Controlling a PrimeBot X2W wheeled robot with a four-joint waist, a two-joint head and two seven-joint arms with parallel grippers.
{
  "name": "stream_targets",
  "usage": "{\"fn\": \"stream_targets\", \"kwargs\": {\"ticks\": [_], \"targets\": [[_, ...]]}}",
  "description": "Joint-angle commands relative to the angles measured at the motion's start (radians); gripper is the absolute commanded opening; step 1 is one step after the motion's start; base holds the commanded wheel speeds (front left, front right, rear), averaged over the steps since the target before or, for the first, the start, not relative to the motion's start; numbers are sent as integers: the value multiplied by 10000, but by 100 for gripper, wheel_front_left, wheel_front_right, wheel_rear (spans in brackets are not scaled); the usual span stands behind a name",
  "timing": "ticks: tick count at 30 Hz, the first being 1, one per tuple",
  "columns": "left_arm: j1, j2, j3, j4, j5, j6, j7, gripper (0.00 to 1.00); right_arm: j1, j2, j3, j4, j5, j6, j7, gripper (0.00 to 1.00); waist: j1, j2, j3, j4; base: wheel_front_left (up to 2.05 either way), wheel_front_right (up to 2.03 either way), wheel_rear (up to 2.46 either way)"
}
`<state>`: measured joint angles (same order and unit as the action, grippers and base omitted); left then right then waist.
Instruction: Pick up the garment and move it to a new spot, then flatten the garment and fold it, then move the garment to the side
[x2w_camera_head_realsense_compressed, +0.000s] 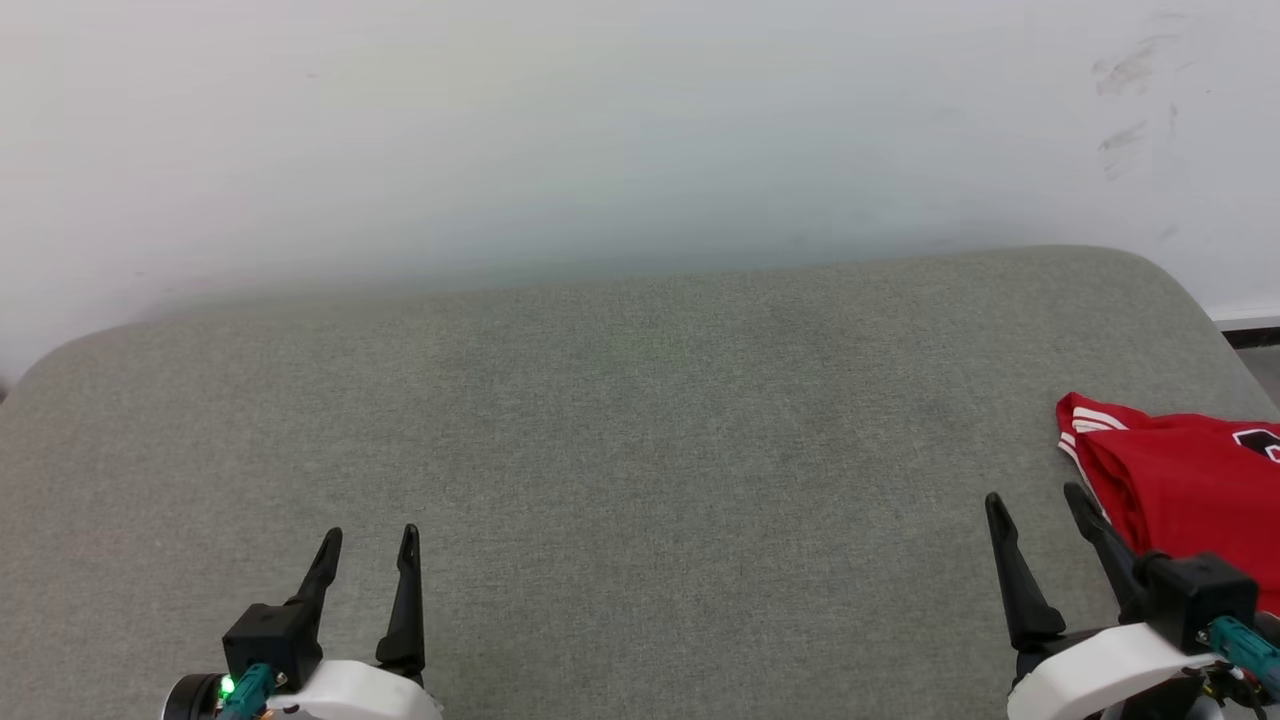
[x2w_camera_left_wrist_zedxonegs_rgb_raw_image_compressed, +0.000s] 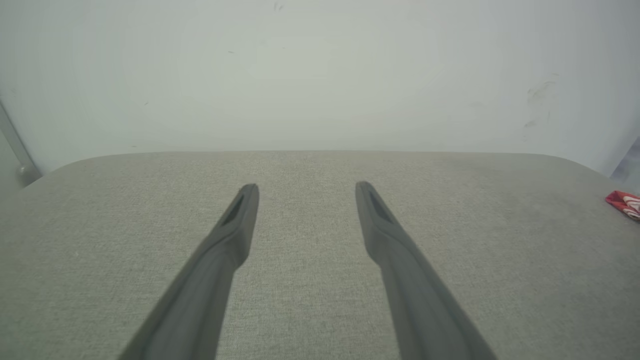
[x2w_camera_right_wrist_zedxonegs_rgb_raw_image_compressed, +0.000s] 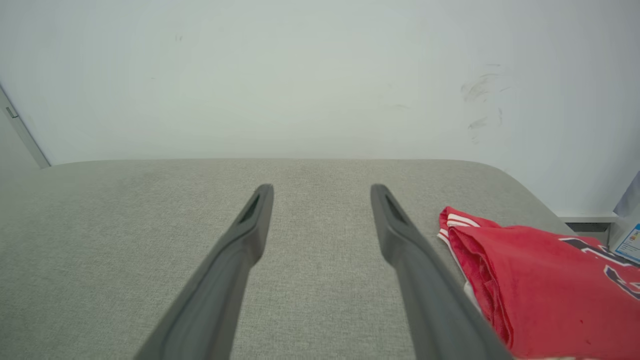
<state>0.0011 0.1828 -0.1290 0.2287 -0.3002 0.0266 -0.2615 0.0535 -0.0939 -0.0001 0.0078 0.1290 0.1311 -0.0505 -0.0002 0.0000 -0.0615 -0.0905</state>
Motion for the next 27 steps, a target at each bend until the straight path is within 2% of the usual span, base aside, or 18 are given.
{"fn": "stream_targets", "kwargs": {"ticks": [1,13,14,18,27], "targets": [[93,-25,-24,29,73,-42,-46,100,138,16,0,-68,-95,-7,59,100,2,0,1,4,0,0,0],[-64,-100,19,55,243,-64,-45,100,64,-59,63,-41,20,-7,-30,100,2,0,20,-9,0,0,0],[-10,-87,21,55,177,-55,0,0,62,-20,67,-47,36,0,-19,0,2,0,20,-7,0,0,0],[118,-170,43,373,2,-70,110,0,145,11,77,297,210,2,10,0,2,0,25,0,0,0,0],[-62,-311,363,359,-1621,-258,585,0,-93,64,-84,547,2030,1,222,0,2,0,70,66,0,0,0]]}}
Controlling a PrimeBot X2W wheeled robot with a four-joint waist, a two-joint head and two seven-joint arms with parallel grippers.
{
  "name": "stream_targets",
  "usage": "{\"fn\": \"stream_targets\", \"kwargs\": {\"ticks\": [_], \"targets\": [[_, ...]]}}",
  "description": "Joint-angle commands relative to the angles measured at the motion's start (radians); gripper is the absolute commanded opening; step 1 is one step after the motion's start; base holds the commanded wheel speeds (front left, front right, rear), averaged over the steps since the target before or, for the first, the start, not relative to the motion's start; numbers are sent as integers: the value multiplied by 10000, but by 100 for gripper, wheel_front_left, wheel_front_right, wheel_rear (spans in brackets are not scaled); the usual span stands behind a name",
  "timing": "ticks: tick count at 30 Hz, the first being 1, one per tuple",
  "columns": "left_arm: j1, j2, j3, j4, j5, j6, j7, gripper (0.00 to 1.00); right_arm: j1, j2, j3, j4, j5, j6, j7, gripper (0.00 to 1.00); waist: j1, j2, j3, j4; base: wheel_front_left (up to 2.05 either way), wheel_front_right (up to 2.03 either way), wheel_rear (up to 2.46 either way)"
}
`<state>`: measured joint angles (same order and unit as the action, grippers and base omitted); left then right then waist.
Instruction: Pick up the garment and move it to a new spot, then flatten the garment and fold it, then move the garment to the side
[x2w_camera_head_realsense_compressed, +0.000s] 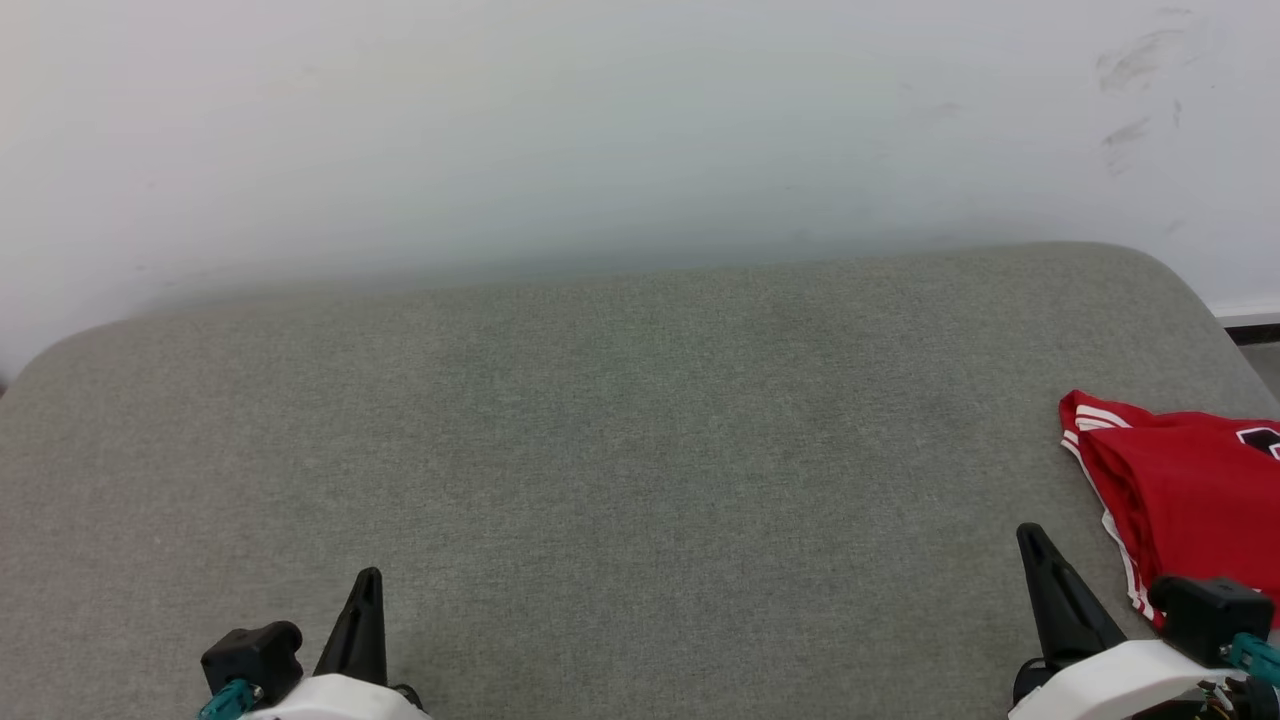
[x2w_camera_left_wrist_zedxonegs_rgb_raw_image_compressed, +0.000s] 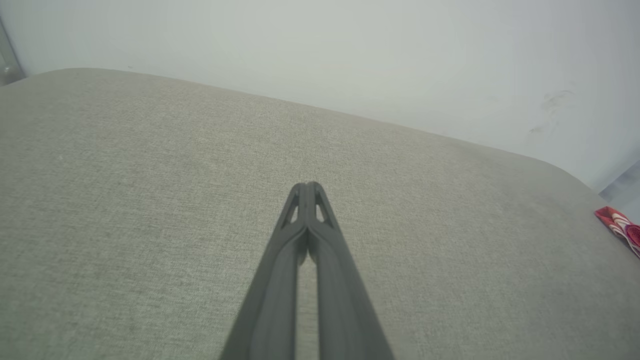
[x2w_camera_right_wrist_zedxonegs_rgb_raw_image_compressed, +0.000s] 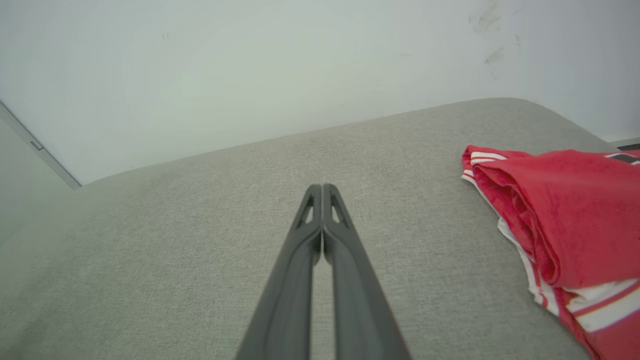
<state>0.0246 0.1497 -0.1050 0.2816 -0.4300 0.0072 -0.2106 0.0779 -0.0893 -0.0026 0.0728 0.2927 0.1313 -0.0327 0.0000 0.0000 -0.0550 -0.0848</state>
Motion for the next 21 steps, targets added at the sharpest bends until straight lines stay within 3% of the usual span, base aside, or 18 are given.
{"fn": "stream_targets", "kwargs": {"ticks": [1,21], "targets": [[-311,6,150,-179,-493,-83,120,0,-361,24,-75,-77,581,-1,64,0,0,0,10,16,0,0,0],[-598,-255,681,-263,-3505,-437,932,0,-792,121,-352,385,3933,-2,431,0,0,0,110,161,0,0,0]]}}
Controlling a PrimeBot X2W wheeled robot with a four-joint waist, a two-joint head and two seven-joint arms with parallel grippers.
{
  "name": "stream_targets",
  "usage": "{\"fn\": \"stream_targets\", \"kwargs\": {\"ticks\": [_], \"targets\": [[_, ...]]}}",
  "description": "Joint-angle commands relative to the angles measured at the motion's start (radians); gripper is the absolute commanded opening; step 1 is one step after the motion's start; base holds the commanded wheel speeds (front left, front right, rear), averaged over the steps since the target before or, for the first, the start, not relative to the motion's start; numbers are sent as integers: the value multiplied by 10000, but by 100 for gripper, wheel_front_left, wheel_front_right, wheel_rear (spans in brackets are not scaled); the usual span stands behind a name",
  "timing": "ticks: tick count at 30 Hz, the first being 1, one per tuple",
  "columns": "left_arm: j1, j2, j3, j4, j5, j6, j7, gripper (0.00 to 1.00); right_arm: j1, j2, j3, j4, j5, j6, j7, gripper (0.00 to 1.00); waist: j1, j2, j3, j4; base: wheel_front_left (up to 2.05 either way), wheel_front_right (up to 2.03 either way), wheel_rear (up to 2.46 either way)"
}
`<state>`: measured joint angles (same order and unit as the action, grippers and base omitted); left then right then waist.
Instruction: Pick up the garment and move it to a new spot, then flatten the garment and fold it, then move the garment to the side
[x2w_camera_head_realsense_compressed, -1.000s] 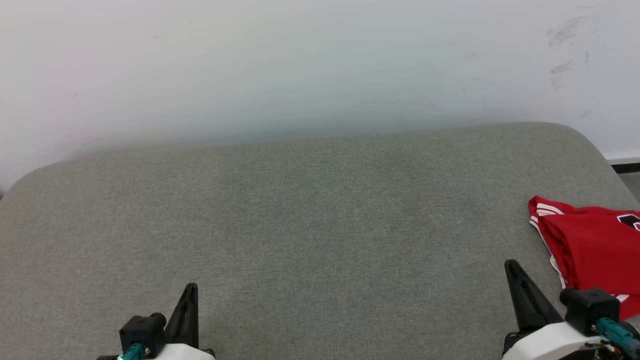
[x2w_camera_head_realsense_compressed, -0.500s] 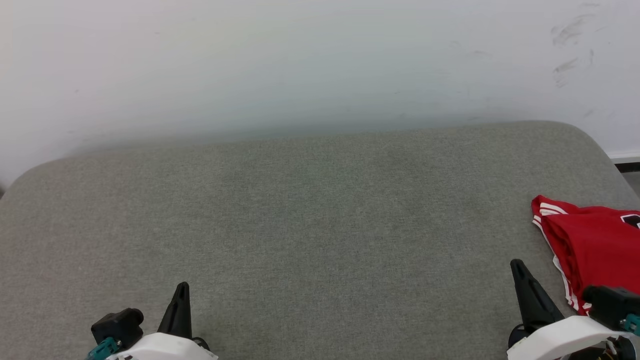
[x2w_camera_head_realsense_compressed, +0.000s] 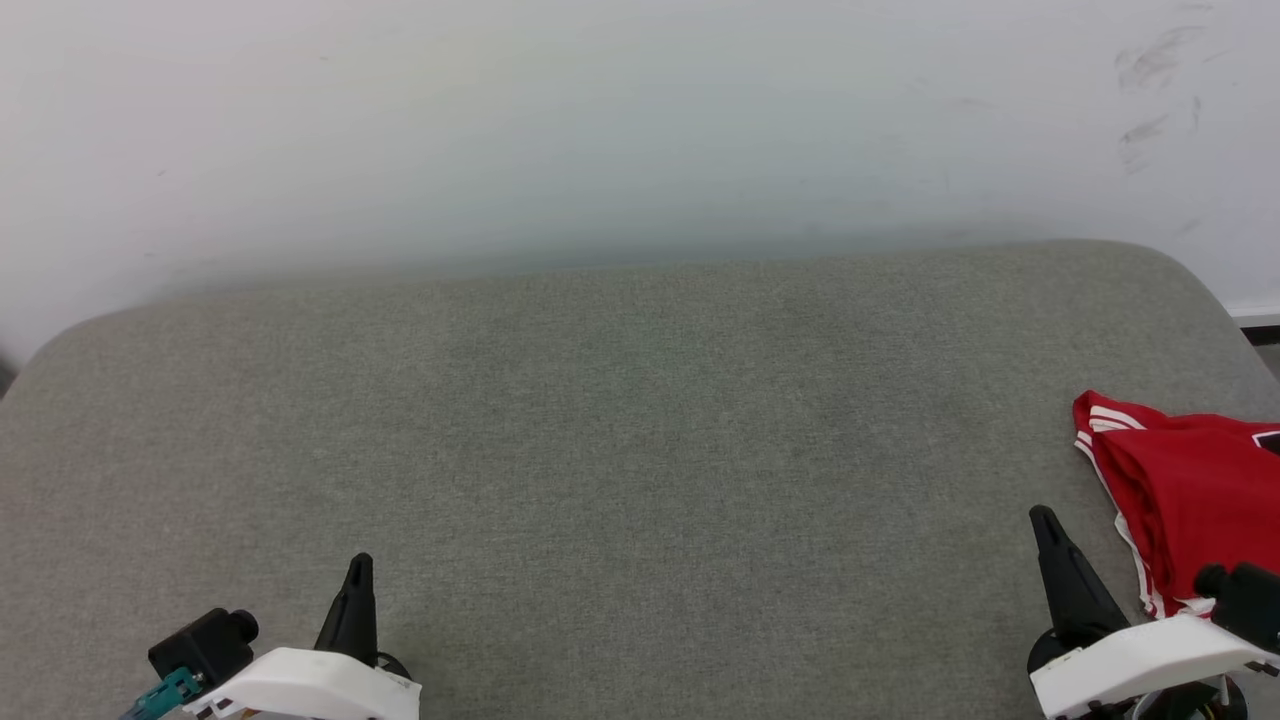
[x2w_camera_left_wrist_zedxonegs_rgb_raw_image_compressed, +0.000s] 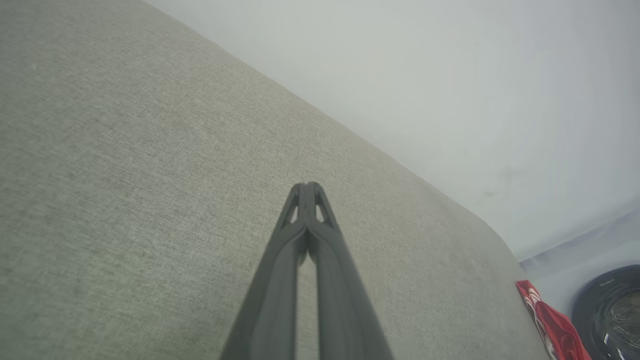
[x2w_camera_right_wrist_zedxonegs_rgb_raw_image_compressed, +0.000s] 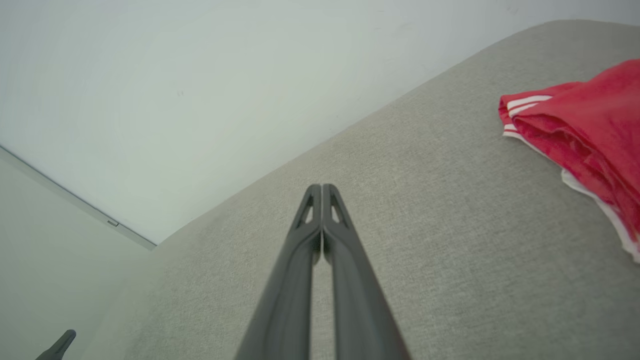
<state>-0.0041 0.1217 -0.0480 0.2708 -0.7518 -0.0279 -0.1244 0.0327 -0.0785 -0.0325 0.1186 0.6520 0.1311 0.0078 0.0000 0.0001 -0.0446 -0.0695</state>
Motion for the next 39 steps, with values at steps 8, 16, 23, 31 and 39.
{"fn": "stream_targets", "kwargs": {"ticks": [8,16,23,31,39], "targets": [[-416,-68,298,-174,-1317,-198,355,0,-493,49,-149,90,1483,-1,159,0,0,-1,45,67,0,0,0],[-502,-145,457,-188,-2147,-296,590,0,-598,77,-228,223,2408,-1,265,0,0,-1,81,118,0,0,0],[-578,-209,597,-202,-2920,-388,807,0,-702,101,-303,343,3268,-2,359,0,0,-1,115,169,0,0,0],[-658,-282,757,-215,-3744,-490,1043,0,-825,129,-381,479,4190,-2,461,0,0,-1,155,227,0,0,0],[-740,-353,893,-227,-4510,-580,1256,0,-921,155,-452,604,5039,-2,559,0,0,-1,195,286,0,0,0]]}}
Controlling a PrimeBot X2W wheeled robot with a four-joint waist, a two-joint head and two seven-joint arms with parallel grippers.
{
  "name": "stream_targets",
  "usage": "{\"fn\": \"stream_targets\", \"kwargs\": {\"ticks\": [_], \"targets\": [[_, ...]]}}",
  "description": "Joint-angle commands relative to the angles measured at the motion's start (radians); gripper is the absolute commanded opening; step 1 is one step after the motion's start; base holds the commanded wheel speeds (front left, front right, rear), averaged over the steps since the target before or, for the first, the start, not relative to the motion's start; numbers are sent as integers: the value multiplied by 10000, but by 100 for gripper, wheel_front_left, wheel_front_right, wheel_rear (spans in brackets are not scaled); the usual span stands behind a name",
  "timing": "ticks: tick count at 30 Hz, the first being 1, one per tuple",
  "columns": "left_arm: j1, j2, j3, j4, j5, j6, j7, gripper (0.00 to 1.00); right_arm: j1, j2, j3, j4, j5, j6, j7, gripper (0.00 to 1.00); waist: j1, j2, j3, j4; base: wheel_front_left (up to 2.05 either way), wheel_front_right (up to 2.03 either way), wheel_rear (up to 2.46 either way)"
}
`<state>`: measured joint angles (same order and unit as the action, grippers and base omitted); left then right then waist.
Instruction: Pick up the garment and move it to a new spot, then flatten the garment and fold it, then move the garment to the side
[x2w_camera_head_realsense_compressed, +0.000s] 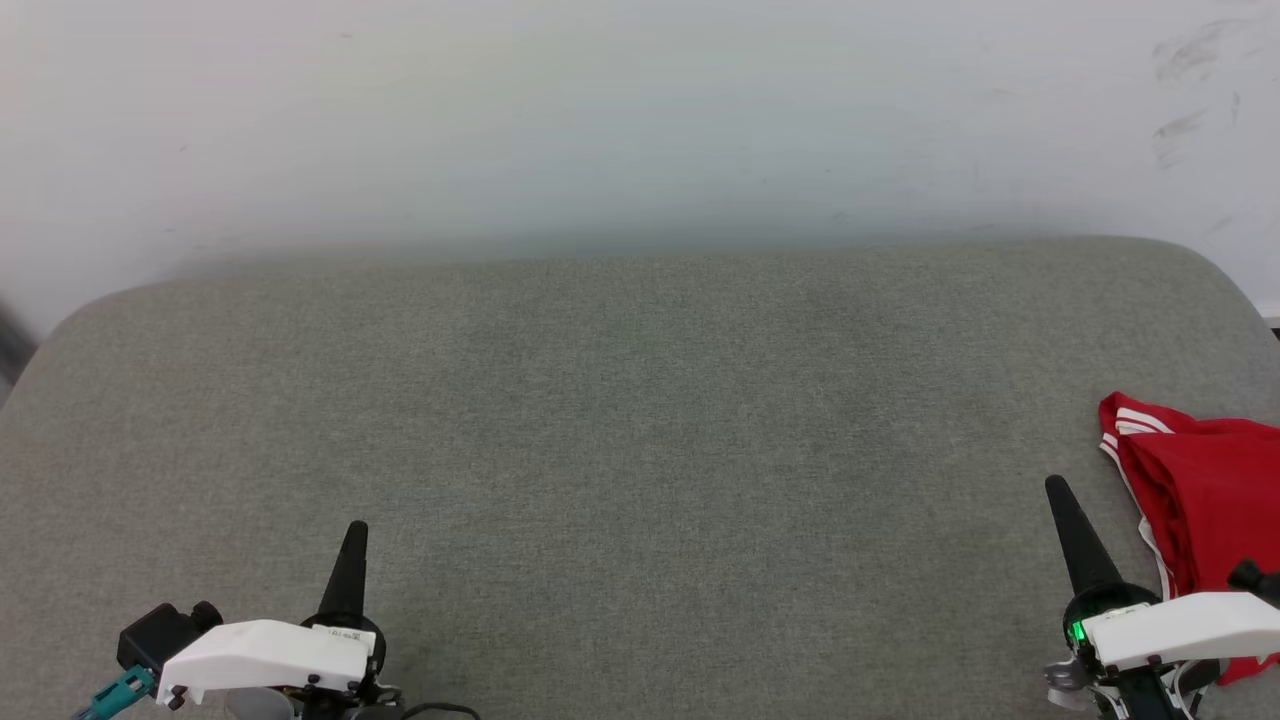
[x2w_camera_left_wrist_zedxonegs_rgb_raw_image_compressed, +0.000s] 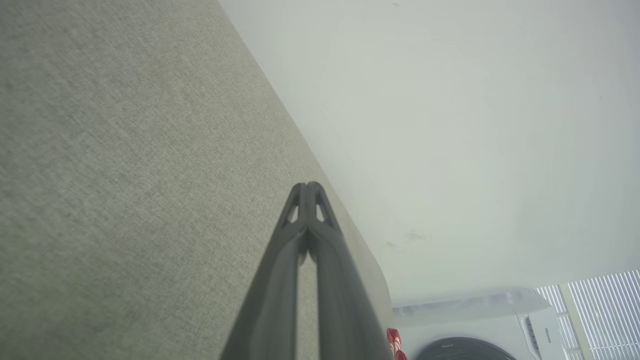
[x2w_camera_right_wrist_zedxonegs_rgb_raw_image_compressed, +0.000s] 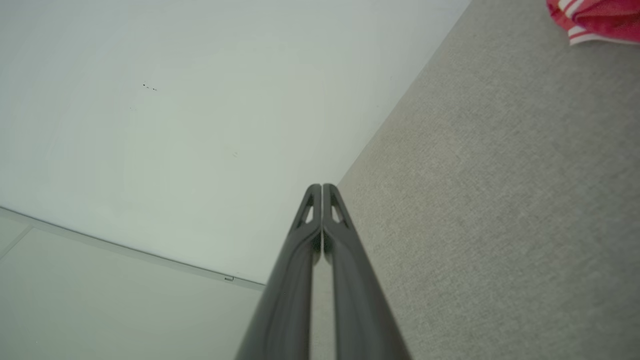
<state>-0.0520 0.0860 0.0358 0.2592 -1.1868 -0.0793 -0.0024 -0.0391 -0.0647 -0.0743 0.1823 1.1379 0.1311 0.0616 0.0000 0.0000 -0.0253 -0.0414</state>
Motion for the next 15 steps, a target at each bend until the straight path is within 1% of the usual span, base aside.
{"fn": "stream_targets", "kwargs": {"ticks": [1,15], "targets": [[-272,-4,73,-111,-248,-81,65,0,-220,20,-43,-20,284,-2,34,0,0,0,8,12,0,0,0],[-382,-120,296,-123,-1454,-211,408,0,-378,64,-155,180,1625,-3,185,0,0,0,78,114,0,0,0]]}}
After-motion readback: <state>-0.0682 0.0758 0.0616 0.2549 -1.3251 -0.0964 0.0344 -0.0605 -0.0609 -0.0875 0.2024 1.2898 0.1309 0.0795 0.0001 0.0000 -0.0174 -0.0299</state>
